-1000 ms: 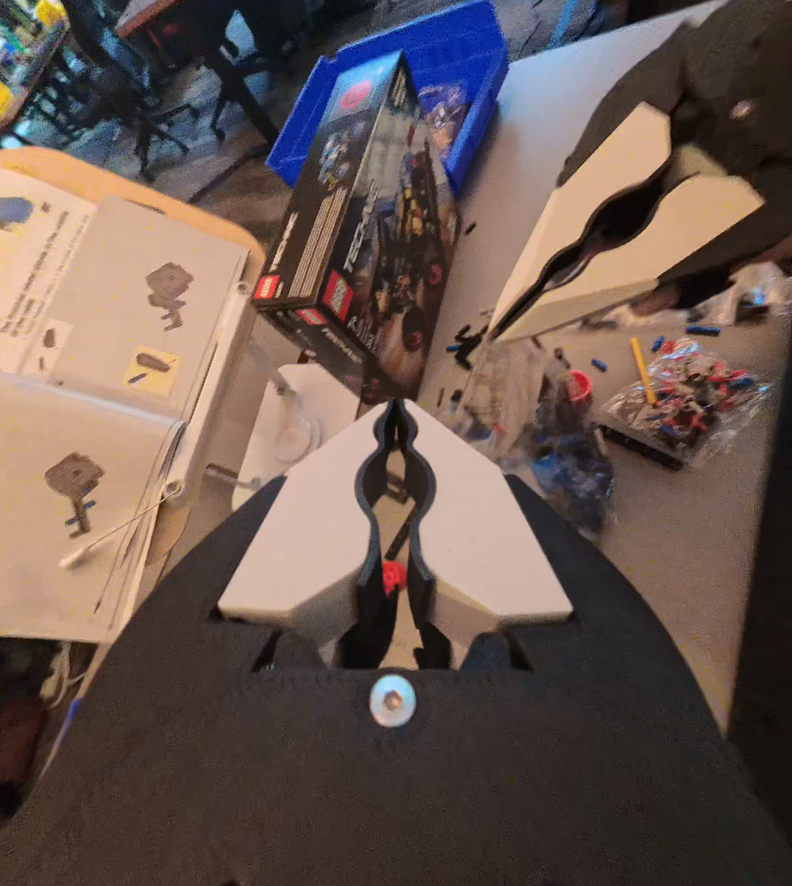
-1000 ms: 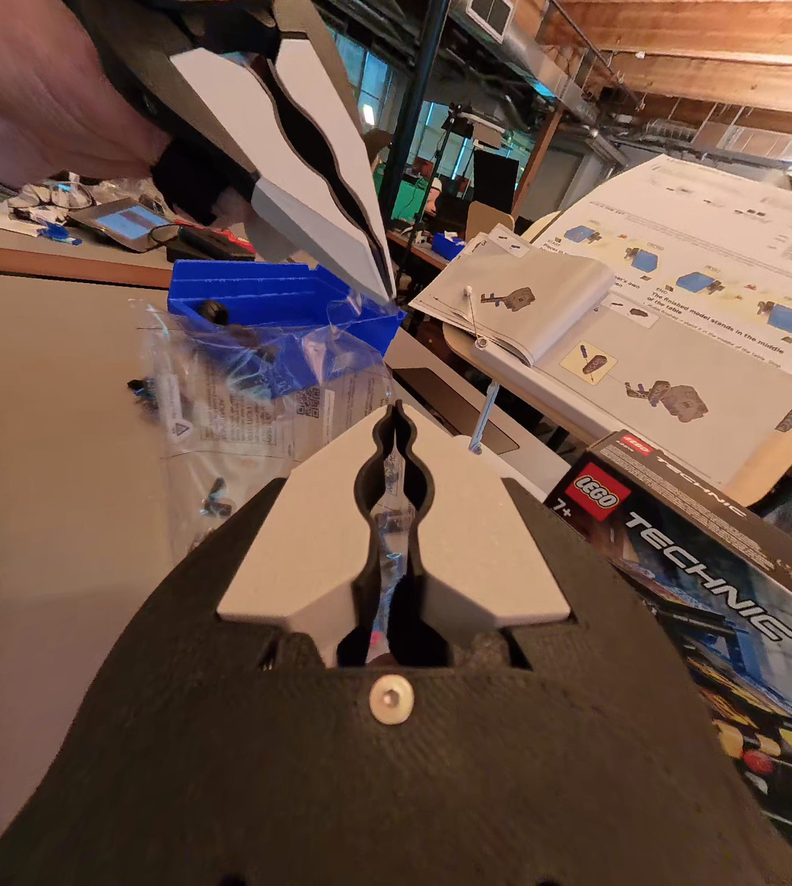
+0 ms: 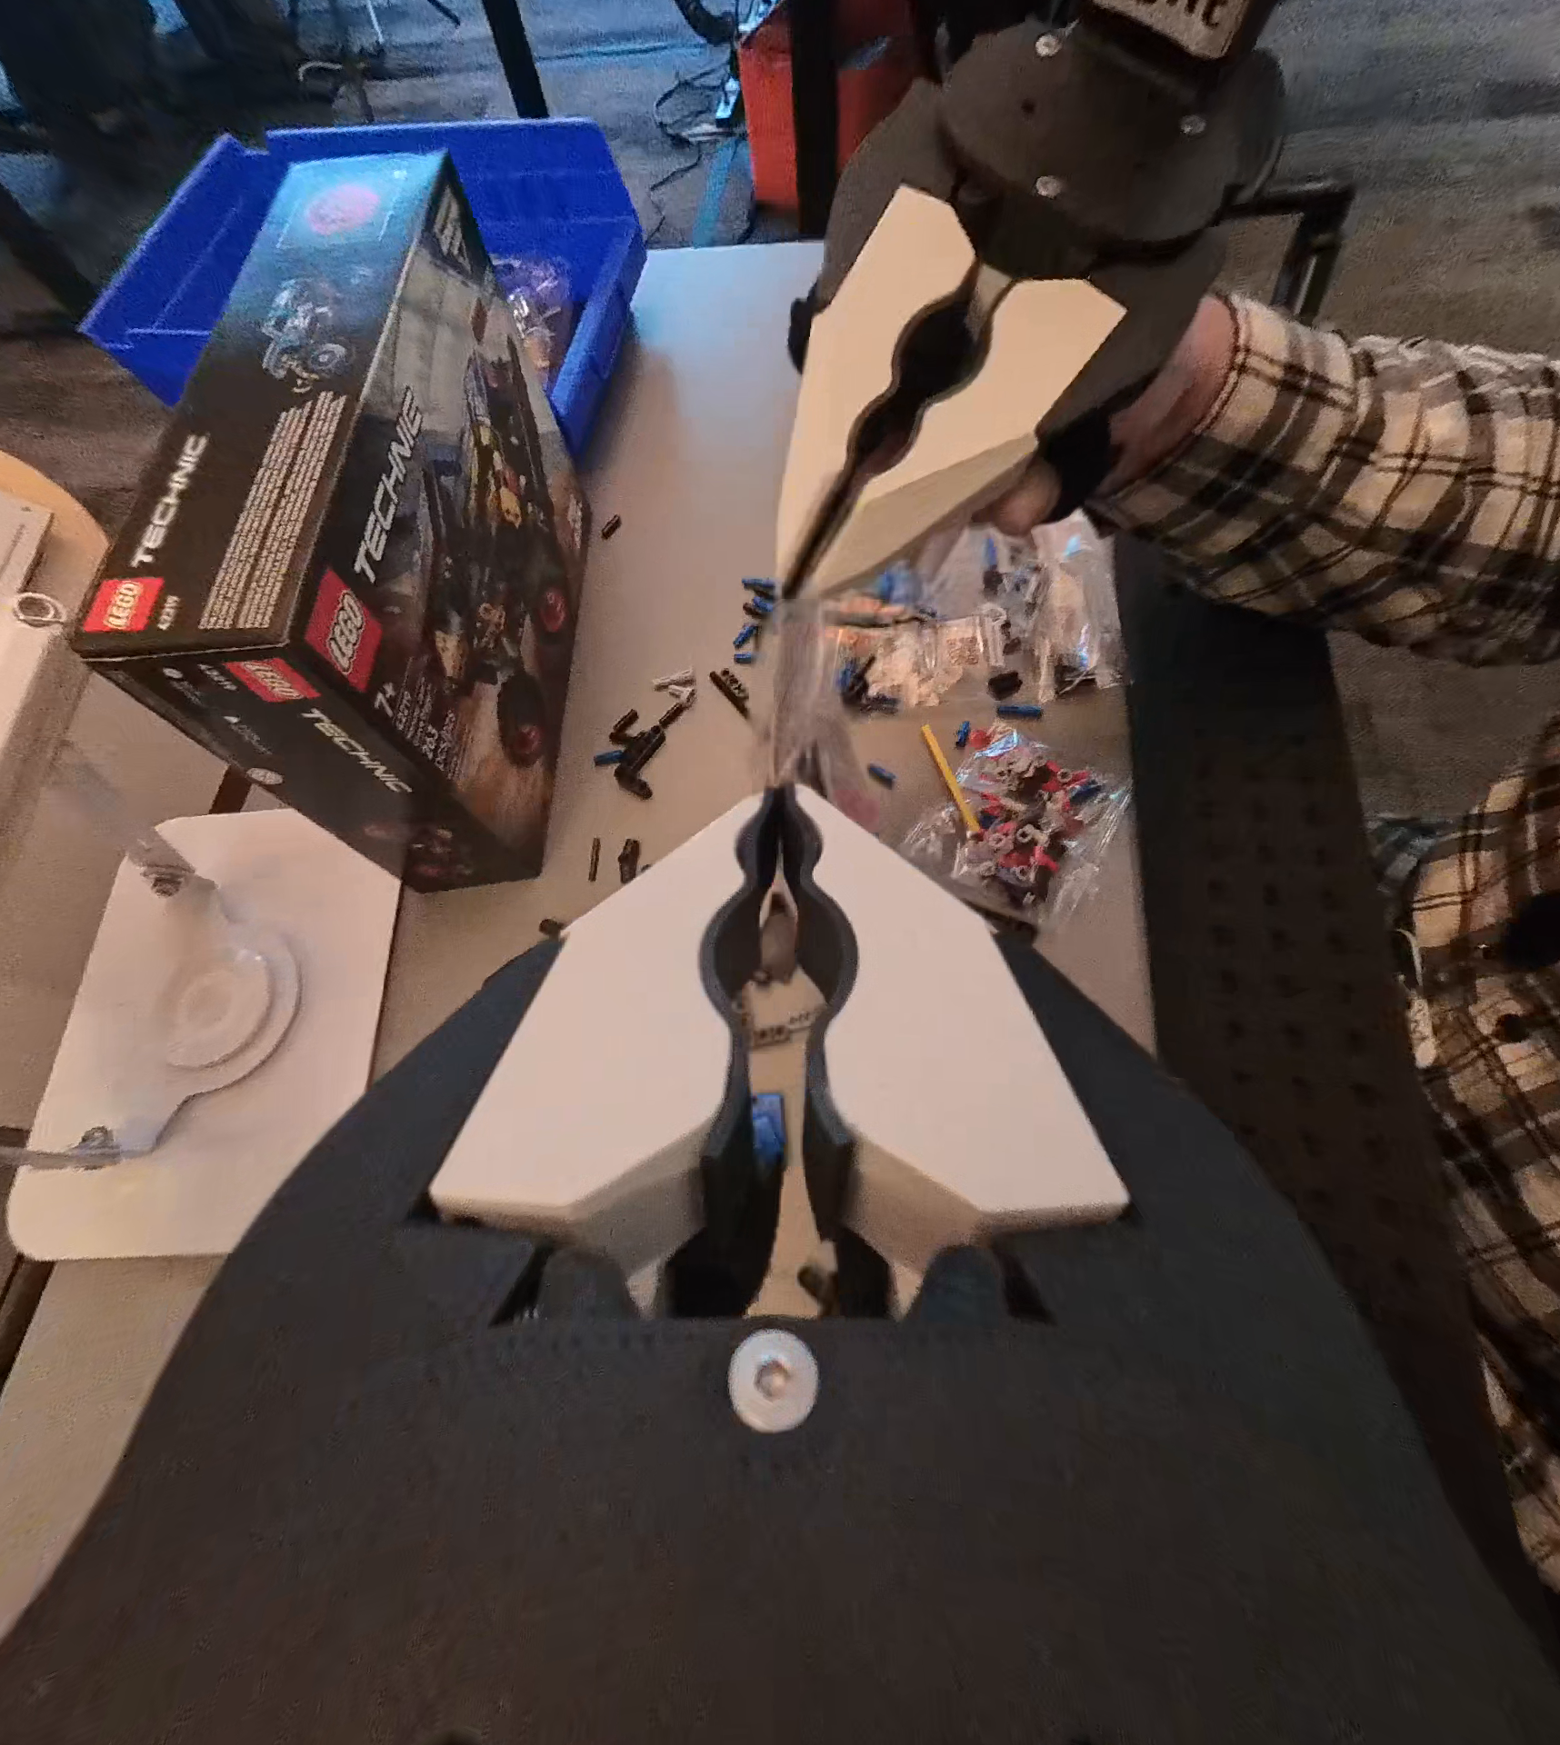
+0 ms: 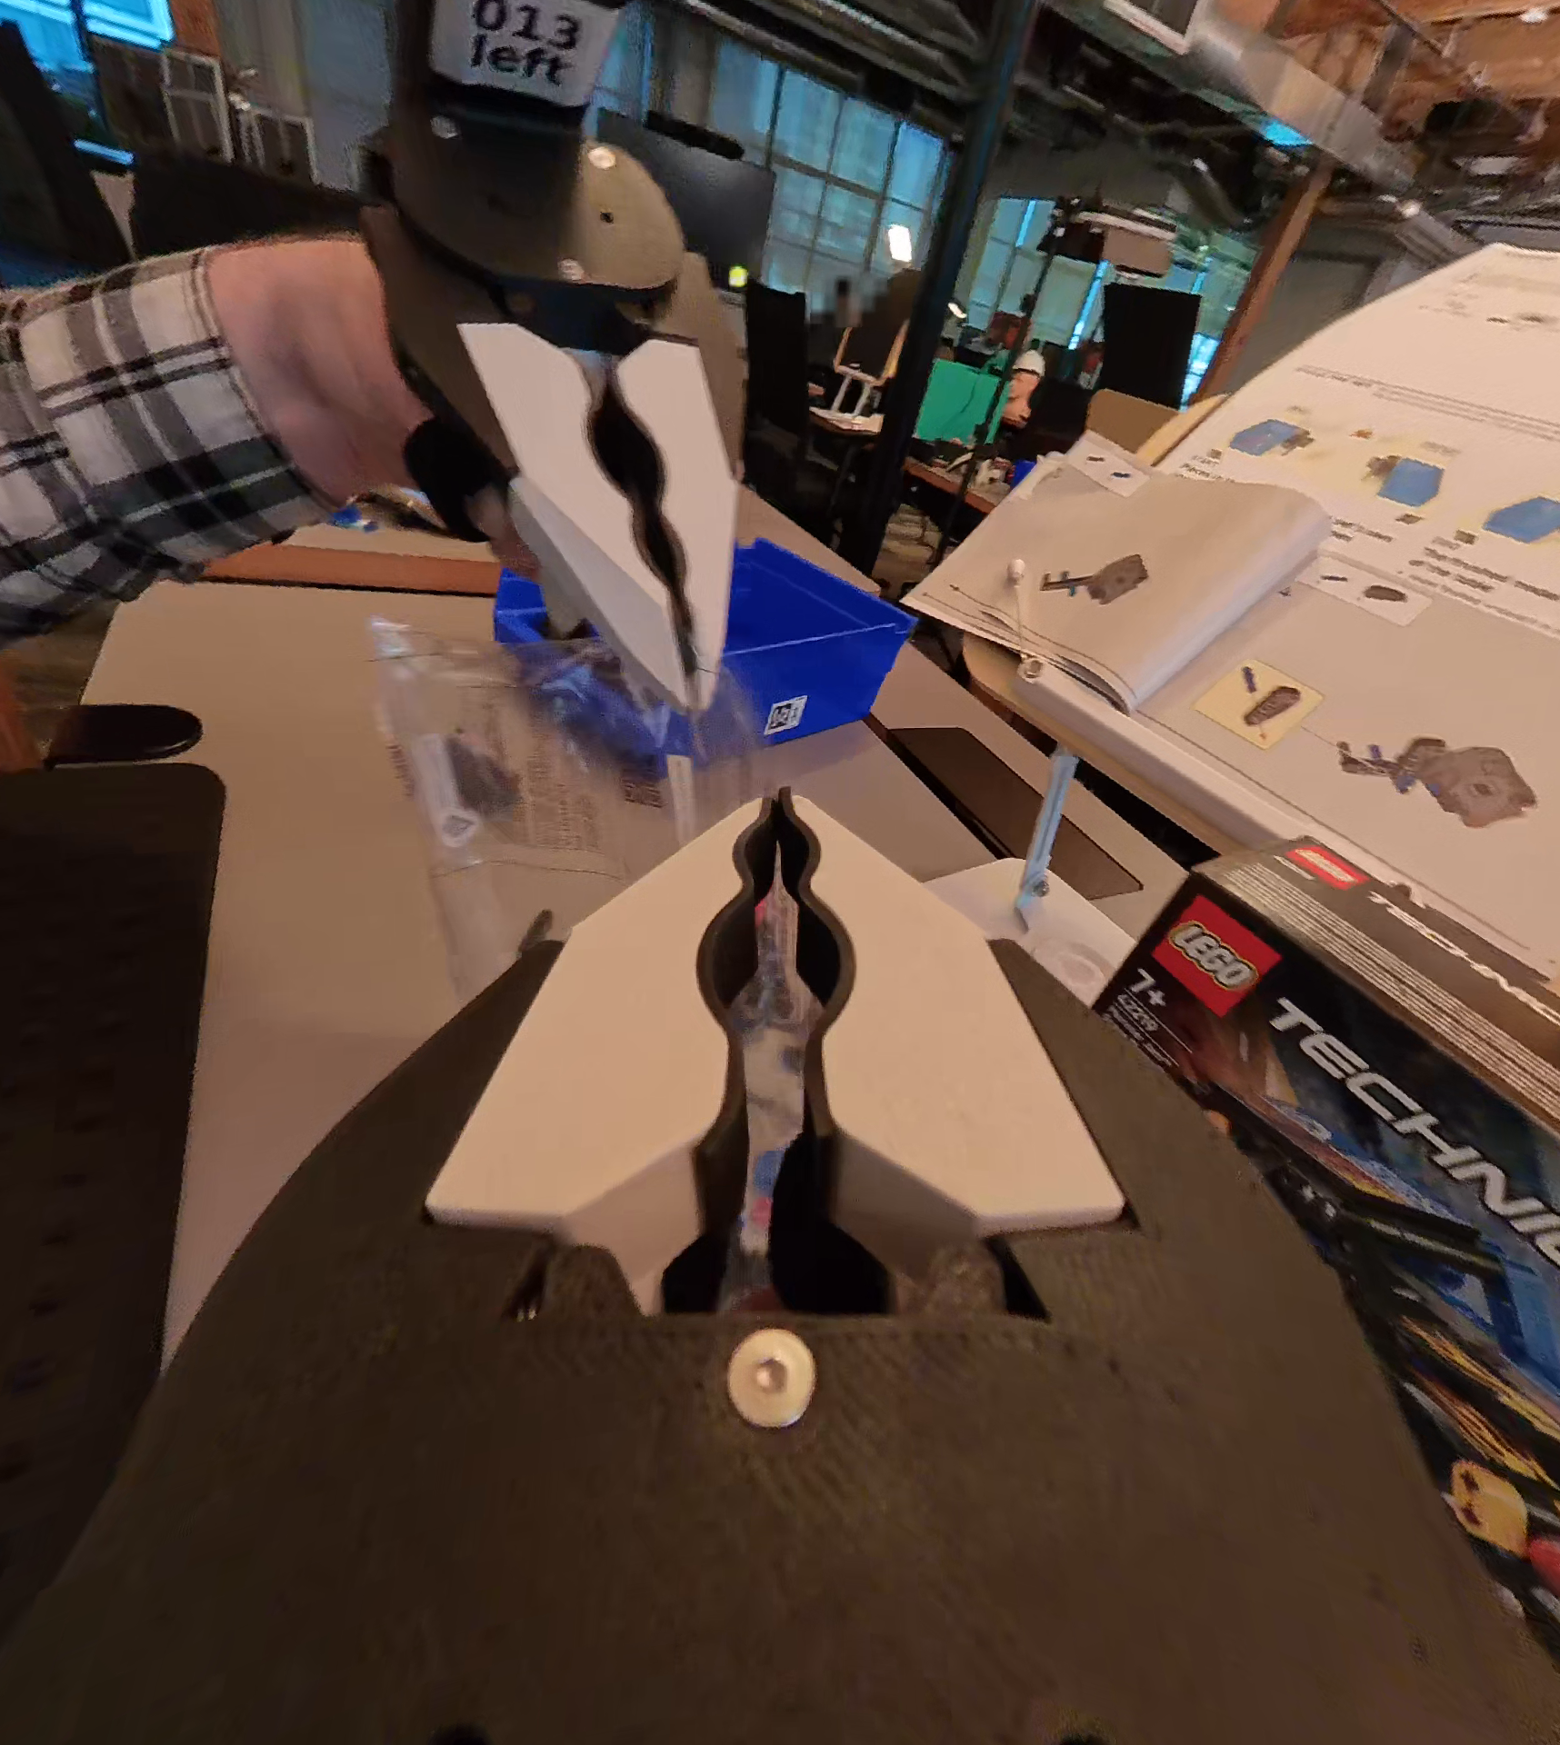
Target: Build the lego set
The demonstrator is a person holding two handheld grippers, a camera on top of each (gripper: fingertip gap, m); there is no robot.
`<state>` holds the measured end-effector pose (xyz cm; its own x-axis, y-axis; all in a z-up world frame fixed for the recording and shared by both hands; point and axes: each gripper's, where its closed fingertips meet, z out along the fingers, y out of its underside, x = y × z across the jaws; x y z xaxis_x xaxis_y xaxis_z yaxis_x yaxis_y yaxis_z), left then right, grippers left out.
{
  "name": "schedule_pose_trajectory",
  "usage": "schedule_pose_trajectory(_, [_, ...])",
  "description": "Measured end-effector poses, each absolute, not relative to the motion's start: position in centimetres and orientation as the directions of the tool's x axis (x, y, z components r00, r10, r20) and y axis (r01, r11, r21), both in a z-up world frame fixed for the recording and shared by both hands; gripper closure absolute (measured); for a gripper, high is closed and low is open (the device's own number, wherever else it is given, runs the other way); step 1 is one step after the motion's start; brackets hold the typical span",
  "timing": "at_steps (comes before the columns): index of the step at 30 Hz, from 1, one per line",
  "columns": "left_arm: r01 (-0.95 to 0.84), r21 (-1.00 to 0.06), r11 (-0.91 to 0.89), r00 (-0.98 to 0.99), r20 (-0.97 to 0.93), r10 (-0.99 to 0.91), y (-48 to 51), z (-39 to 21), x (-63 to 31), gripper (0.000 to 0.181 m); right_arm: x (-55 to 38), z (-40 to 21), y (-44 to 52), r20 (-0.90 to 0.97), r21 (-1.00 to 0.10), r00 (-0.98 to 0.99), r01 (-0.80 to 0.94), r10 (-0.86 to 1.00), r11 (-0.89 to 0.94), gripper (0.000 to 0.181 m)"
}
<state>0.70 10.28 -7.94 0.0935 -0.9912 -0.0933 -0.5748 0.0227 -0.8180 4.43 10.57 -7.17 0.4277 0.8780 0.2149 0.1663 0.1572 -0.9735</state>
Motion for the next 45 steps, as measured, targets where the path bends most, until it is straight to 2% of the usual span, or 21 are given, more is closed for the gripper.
schedule_pose_trajectory(5, [-0.553, -0.832, -0.039, 0.127, -0.038, -0.991, 10.1, -7.9, 1.2, 0.181, 4.9, -5.4, 9.3, 0.327, -0.945, 0.439, 0.171, 0.837, 0.279, 0.168])
schedule_pose_trajectory(8, [-0.554, -0.831, -0.059, 0.142, -0.024, -0.990, 10.1, -7.8, 1.5, 0.181, 3.8, -5.0, 7.6, 0.492, -0.869, 0.406, 0.276, 0.770, 0.410, 0.168])
schedule_pose_trajectory(10, [-0.558, -0.828, -0.057, 0.127, -0.017, -0.992, 9.7, -7.9, 1.8, 0.181, 3.2, -5.9, 8.3, 0.536, -0.837, 0.403, 0.365, 0.742, 0.406, 0.168])
schedule_pose_trajectory(12, [-0.559, -0.827, -0.052, 0.112, -0.014, -0.994, 9.4, -7.9, 2.2, 0.181, 2.9, -6.7, 9.6, 0.545, -0.829, 0.429, 0.403, 0.721, 0.387, 0.162])
schedule_pose_trajectory(15, [-0.560, -0.827, -0.044, 0.111, -0.023, -0.994, 9.2, -8.0, 2.4, 0.181, 2.9, -6.7, 10.3, 0.537, -0.836, 0.457, 0.399, 0.709, 0.376, 0.162])
schedule_pose_trajectory(19, [-0.558, -0.829, -0.035, 0.087, -0.016, -0.996, 8.6, -8.3, 2.5, 0.181, 3.1, -6.9, 10.6, 0.532, -0.839, 0.458, 0.400, 0.712, 0.370, 0.181])
schedule_pose_trajectory(25, [-0.534, -0.845, -0.038, 0.092, -0.013, -0.996, 9.0, -7.7, 2.1, 0.181, 2.6, -7.0, 9.9, 0.537, -0.834, 0.414, 0.392, 0.735, 0.388, 0.181])
schedule_pose_trajectory(29, [-0.528, -0.847, -0.060, 0.102, 0.007, -0.995, 9.3, -7.7, 1.7, 0.181, 3.9, -6.0, 10.2, 0.507, -0.860, 0.490, 0.345, 0.709, 0.376, 0.181])
schedule_pose_trajectory(32, [-0.523, -0.850, -0.061, 0.101, 0.010, -0.995, 9.4, -7.9, 1.7, 0.181, 4.6, -6.3, 10.3, 0.469, -0.880, 0.509, 0.338, 0.721, 0.333, 0.154])
schedule_pose_trajectory(38, [-0.520, -0.853, -0.052, 0.076, 0.014, -0.997, 9.0, -8.0, 2.2, 0.181, 4.0, -7.6, 10.2, 0.487, -0.866, 0.480, 0.373, 0.729, 0.333, 0.160])
schedule_pose_trajectory(41, [-0.521, -0.852, -0.051, 0.071, 0.017, -0.997, 8.8, -7.9, 2.3, 0.181, 4.1, -7.4, 10.1, 0.508, -0.856, 0.484, 0.373, 0.713, 0.357, 0.177])
schedule_pose_trajectory(45, [-0.515, -0.855, -0.058, 0.070, 0.025, -0.997, 8.8, -7.8, 2.5, 0.181, 4.0, -7.5, 9.9, 0.539, -0.837, 0.469, 0.390, 0.700, 0.383, 0.181])
